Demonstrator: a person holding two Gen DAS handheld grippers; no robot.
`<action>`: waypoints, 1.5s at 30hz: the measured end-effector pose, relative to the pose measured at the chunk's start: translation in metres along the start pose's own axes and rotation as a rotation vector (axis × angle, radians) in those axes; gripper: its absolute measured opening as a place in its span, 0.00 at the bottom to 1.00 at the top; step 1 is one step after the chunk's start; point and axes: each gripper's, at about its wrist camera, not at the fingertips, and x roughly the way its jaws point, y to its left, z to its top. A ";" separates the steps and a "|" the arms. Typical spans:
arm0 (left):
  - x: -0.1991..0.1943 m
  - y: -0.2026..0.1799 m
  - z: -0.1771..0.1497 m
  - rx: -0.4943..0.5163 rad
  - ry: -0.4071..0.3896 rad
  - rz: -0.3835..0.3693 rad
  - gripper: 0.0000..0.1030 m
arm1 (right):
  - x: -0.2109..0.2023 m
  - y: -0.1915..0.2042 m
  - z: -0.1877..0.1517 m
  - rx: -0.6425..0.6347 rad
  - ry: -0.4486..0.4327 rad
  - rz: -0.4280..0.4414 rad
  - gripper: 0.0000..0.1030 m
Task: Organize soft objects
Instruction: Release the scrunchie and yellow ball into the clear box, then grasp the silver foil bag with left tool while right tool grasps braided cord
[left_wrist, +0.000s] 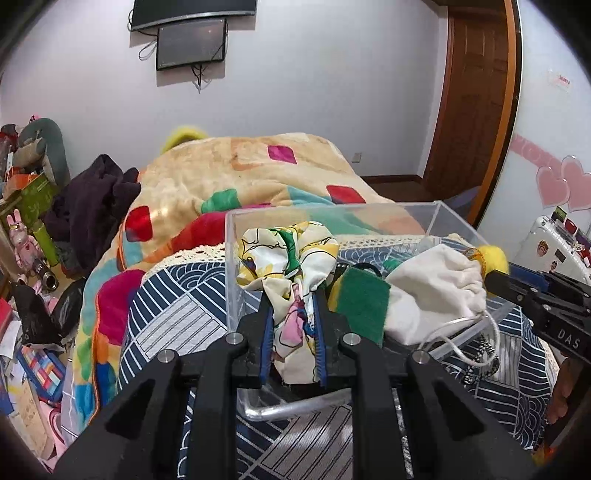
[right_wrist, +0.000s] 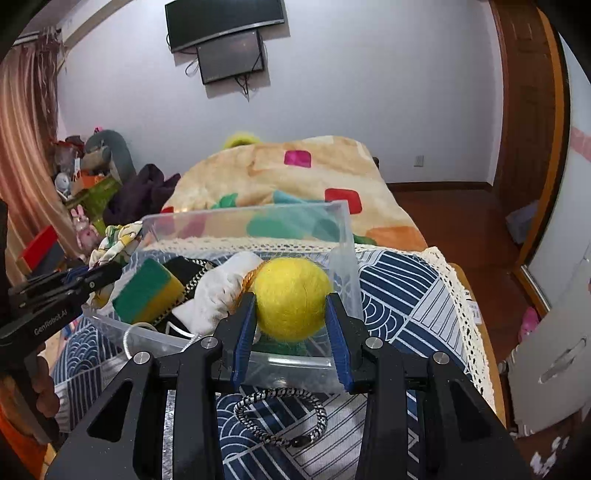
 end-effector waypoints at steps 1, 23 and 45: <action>0.001 -0.001 -0.001 0.007 -0.001 0.006 0.18 | -0.001 0.001 -0.001 -0.010 0.004 -0.005 0.34; -0.056 -0.025 -0.006 0.049 -0.098 -0.015 0.76 | -0.037 0.013 0.003 -0.109 -0.077 -0.029 0.52; -0.021 -0.066 -0.078 0.014 0.137 -0.199 0.97 | -0.020 -0.002 -0.046 -0.045 0.067 0.015 0.73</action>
